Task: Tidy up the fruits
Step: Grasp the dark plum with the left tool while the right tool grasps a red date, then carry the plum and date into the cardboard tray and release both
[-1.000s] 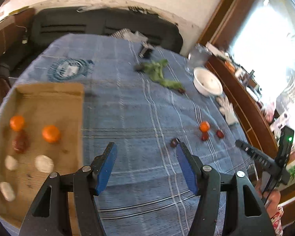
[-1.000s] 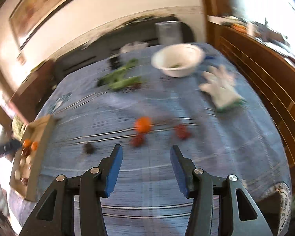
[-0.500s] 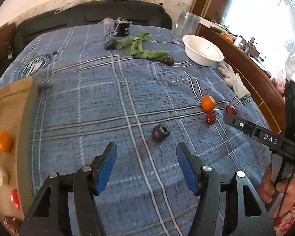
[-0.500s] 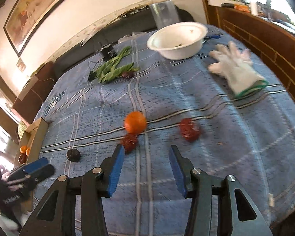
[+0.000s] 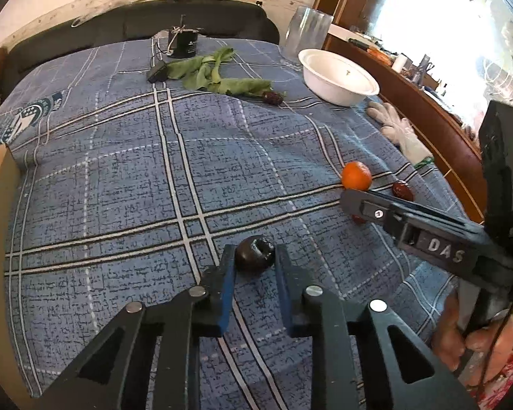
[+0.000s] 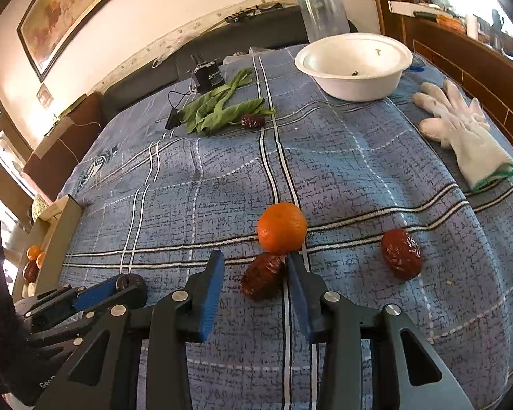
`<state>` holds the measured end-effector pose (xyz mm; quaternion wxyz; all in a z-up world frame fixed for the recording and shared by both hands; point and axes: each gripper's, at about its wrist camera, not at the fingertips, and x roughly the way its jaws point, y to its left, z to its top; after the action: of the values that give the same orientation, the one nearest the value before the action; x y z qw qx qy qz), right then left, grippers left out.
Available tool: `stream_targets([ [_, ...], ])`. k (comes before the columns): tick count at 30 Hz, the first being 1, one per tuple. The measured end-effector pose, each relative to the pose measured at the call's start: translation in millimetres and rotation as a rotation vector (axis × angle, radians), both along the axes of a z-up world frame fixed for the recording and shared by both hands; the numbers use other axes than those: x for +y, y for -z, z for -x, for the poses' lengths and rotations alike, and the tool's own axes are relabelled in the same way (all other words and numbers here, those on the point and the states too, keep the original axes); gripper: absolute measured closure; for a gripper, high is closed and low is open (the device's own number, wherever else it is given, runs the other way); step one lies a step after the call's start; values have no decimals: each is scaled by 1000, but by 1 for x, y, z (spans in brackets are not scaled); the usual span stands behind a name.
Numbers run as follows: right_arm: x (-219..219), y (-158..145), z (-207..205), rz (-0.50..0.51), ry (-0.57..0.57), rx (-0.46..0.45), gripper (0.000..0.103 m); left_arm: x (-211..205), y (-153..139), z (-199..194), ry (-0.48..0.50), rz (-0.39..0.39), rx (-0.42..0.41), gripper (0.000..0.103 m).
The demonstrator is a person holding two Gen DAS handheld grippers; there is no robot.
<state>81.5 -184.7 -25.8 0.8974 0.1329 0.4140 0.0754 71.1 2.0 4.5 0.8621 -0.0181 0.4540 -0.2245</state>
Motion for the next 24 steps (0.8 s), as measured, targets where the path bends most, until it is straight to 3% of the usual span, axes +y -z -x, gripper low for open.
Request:
stream_targets([
  [4, 3, 1, 3, 49, 6, -16, 75, 6, 0, 2, -1, 36, 6, 83],
  [17, 7, -4, 11, 79, -8, -66, 75, 13, 0, 3, -24, 64, 7, 83],
  [24, 10, -7, 15, 102, 5, -82, 75, 29, -17, 7, -90, 83, -35, 83],
])
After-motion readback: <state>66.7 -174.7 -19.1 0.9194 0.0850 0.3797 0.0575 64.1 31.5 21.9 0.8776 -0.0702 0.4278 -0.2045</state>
